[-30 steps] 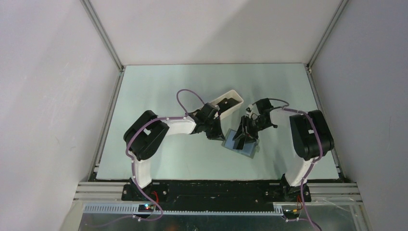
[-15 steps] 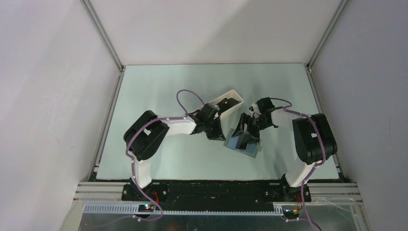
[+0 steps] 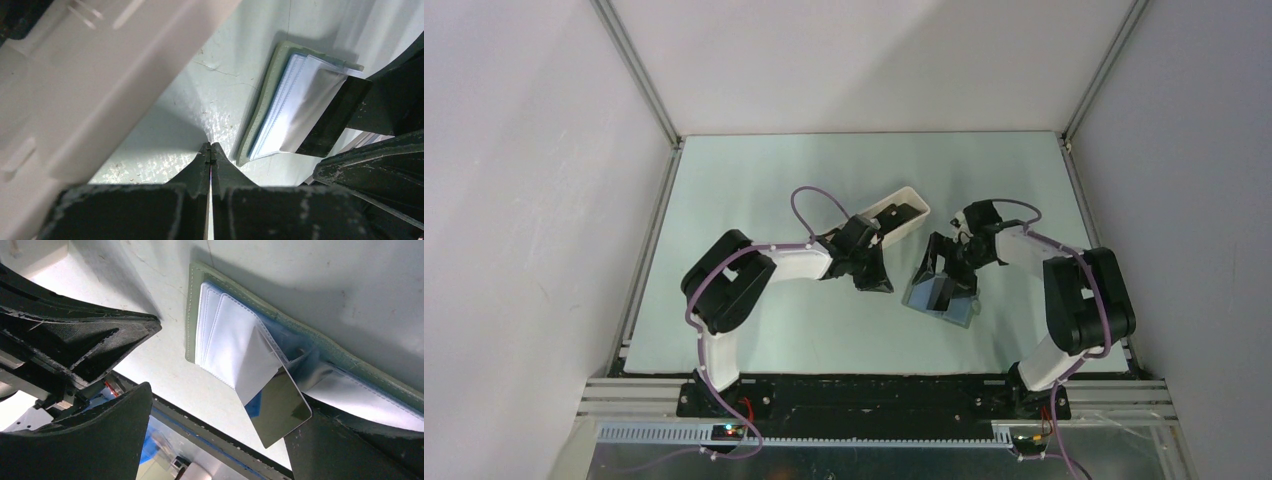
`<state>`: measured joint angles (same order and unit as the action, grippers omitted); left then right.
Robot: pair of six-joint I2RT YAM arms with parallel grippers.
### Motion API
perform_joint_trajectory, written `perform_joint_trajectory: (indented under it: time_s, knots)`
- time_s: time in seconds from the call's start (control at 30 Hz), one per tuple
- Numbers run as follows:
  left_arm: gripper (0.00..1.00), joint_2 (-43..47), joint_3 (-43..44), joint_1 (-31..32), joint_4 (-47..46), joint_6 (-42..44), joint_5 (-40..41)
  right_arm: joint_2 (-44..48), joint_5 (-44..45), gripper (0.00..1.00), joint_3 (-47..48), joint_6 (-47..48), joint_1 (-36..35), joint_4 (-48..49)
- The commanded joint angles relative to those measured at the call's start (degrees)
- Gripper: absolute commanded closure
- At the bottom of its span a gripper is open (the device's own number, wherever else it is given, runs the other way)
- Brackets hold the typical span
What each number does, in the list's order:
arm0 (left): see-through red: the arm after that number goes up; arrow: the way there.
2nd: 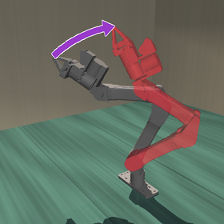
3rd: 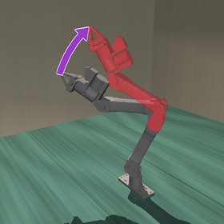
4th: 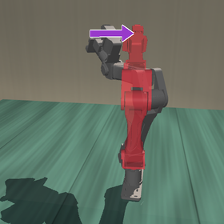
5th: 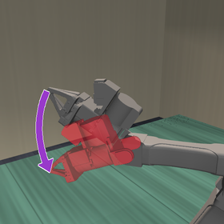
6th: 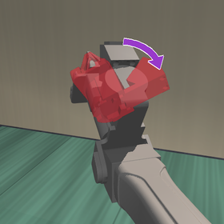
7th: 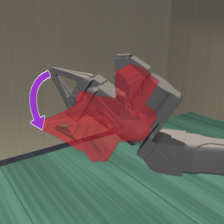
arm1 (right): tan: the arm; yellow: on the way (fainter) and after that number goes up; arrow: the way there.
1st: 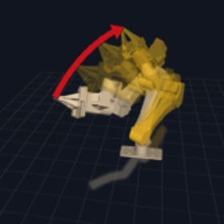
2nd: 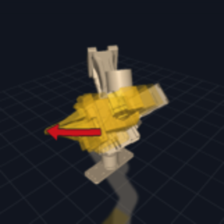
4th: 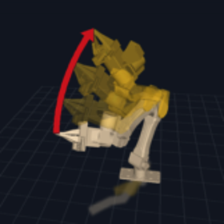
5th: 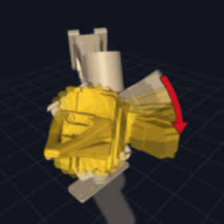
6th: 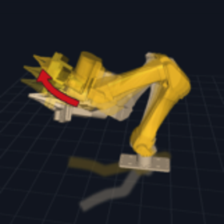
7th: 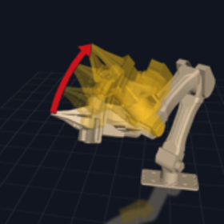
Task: Put the credit cards into the card holder
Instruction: Insert the credit card into the card holder.
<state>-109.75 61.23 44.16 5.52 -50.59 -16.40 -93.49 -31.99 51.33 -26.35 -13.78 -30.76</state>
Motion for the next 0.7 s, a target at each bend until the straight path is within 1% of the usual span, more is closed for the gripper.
perform_joint_trajectory:
  time_s: [0.0, 0.07, 0.13, 0.2, 0.23, 0.27, 0.33, 0.53, 0.67]
  knots:
    - [1.00, -2.6, -1.8, 0.8, 5.6, -0.9, 1.1, 1.4, 2.4, 0.05, 0.0, 1.9, 0.2, -1.7]
    - [1.00, -1.9, -1.8, 0.7, 5.5, -1.0, 1.1, 0.0, 1.5, 0.06, 0.1, 2.3, 0.2, -0.8]
    - [0.97, -1.1, -2.7, 0.2, 3.4, -2.0, -0.2, -1.5, -1.1, 0.07, 0.1, 3.0, -0.1, 0.4]
    - [0.88, -0.2, -5.7, -0.7, -2.8, -4.4, -3.0, -3.4, -2.8, 0.08, 0.3, 4.1, -0.4, 1.3]
    - [0.81, 0.1, -7.6, -1.3, -8.3, -6.1, -4.8, -3.8, -3.5, 0.08, 0.3, 4.3, -0.4, 2.3]
    - [0.78, 0.2, -8.2, -1.4, -9.9, -6.6, -5.4, -4.5, -4.7, 0.08, 0.4, 4.4, -0.4, 2.6]
    - [0.68, -0.4, -8.7, -1.6, -12.3, -6.4, -6.5, -5.6, -6.8, 0.08, 0.5, 4.5, -0.2, 3.8]
    - [0.57, -2.0, -8.8, -1.6, -15.0, -5.7, -9.6, -7.9, -9.5, 0.09, 1.5, 4.5, -0.3, 5.6]
    - [0.57, -4.6, -7.3, -1.3, -15.5, -5.4, -11.3, -8.5, -9.7, 0.09, 1.5, 4.7, -0.3, 5.5]
